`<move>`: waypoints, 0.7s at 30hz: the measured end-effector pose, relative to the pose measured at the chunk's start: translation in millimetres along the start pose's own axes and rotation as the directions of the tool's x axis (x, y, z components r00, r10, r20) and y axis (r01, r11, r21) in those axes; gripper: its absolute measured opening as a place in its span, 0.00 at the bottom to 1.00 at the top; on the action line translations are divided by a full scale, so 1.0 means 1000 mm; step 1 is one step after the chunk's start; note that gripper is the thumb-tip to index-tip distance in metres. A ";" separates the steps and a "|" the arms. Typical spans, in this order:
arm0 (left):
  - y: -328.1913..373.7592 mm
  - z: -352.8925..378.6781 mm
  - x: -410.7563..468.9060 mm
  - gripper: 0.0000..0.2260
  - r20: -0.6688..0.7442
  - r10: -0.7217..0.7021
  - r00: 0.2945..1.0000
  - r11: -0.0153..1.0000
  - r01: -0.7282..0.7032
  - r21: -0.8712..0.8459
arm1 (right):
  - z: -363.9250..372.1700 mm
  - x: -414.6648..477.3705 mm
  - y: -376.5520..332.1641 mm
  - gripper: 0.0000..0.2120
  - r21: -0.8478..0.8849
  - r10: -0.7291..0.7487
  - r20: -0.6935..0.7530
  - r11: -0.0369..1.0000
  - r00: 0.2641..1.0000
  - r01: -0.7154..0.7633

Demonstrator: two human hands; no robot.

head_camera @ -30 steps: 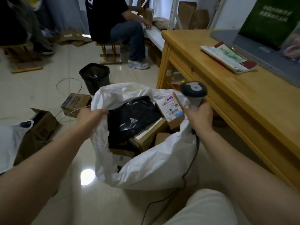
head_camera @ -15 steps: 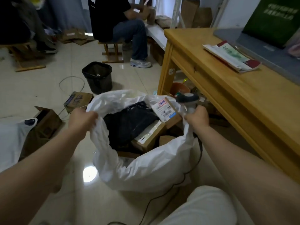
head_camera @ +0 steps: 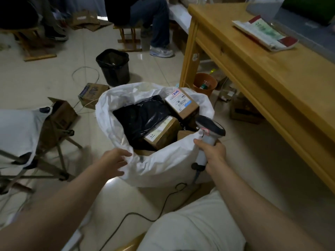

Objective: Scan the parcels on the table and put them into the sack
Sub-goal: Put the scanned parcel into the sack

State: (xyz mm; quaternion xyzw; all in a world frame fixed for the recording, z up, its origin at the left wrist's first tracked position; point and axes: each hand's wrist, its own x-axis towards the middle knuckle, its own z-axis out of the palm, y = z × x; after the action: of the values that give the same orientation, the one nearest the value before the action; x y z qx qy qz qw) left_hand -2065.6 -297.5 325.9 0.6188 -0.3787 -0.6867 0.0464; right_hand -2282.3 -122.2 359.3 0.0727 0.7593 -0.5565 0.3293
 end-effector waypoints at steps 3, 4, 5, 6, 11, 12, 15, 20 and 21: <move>-0.013 0.008 0.002 0.20 0.002 0.035 0.999 0.997 -0.035 -0.063 | 0.011 -0.005 0.001 0.28 -0.014 -0.059 -0.059 0.998 0.997 0.058; -0.015 0.009 0.004 0.21 -0.006 0.055 0.998 0.996 -0.055 -0.076 | 0.013 -0.006 -0.001 0.28 -0.021 -0.082 -0.076 0.996 0.994 0.081; -0.013 0.010 0.001 0.22 -0.035 0.063 0.997 0.995 -0.066 -0.080 | 0.013 -0.006 -0.005 0.28 -0.051 -0.105 -0.086 0.994 0.991 0.101; -0.009 0.009 -0.004 0.21 -0.081 0.082 0.993 0.993 -0.088 -0.074 | 0.010 -0.006 -0.011 0.27 -0.093 -0.136 -0.088 0.987 0.987 0.128; 0.044 -0.015 -0.041 0.10 -0.302 0.304 0.903 0.937 -0.226 0.266 | -0.018 -0.015 -0.068 0.20 -0.309 -0.381 -0.025 0.882 0.924 0.355; 0.055 -0.020 -0.049 0.09 -0.282 0.323 0.904 0.906 -0.208 0.369 | -0.023 -0.016 -0.075 0.19 -0.345 -0.406 0.006 0.857 0.914 0.384; 0.082 -0.033 -0.070 0.18 -0.143 0.247 0.958 0.601 -0.036 0.798 | -0.031 -0.023 -0.082 0.13 -0.412 -0.413 0.121 0.806 0.903 0.424; 0.147 -0.013 -0.052 0.33 0.012 0.647 0.762 -0.076 0.049 0.996 | -0.029 -0.023 -0.114 0.09 -0.426 -0.401 0.169 0.794 0.900 0.434; 0.163 -0.001 -0.044 0.31 0.073 0.679 0.731 -0.111 0.004 0.994 | -0.026 -0.019 -0.124 0.10 -0.443 -0.380 0.187 0.791 0.906 0.423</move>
State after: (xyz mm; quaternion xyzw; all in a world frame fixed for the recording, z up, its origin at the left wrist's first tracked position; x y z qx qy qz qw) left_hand -2120.6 -390.1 456.5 0.4815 -0.8682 0.0020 -0.1202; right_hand -2337.3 -139.8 473.4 -0.1973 0.8545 -0.4139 0.2443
